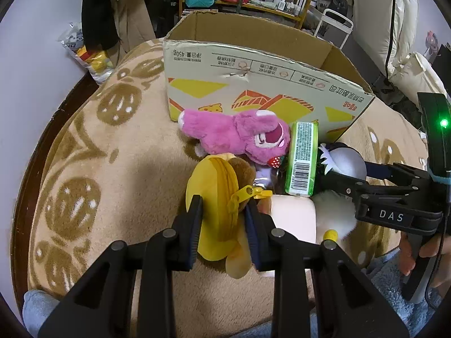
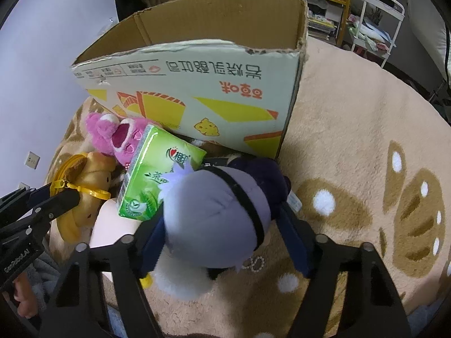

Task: Organize soft objects
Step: 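Close the left gripper on the yellow dog plush while the right grips the white-purple doll, then lift both held plushes and carry them over the open box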

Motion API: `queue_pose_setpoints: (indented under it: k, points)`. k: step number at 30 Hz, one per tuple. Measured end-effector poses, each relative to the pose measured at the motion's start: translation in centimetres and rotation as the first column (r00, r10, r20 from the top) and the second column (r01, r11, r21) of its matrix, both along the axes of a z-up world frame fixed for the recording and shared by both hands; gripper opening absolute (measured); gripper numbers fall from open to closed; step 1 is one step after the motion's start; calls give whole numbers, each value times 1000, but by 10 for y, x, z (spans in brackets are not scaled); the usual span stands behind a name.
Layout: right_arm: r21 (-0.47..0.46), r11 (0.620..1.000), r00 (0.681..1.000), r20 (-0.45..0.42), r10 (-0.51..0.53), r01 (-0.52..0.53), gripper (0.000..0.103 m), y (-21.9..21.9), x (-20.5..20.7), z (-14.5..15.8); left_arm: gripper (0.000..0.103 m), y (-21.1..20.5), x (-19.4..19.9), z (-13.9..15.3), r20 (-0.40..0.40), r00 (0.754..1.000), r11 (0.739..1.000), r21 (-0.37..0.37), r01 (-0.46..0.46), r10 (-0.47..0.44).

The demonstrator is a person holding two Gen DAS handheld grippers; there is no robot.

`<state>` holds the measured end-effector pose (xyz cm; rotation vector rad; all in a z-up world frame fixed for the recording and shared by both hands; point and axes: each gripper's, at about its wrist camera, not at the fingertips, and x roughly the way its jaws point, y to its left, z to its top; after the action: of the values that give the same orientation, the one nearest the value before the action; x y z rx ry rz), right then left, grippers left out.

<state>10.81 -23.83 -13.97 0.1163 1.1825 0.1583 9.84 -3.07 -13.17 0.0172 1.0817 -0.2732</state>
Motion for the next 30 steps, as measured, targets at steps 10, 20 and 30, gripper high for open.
queue_pose_setpoints:
  k: [10,20,30]
  points:
    - [-14,1000,999,46,5,-4,67,3,-6,13,28,4,-6,8,17,1000,1000,-22,-18,19]
    - [33,998,984,172,-53,48,67,-10,-30,48,28,3,-25,38,147,989,1000,-22,-5,8]
    - [85,995,920,383,-80,50,67,-13,-57,101,28,3,-50,90,393,919,1000,-1,30,-27]
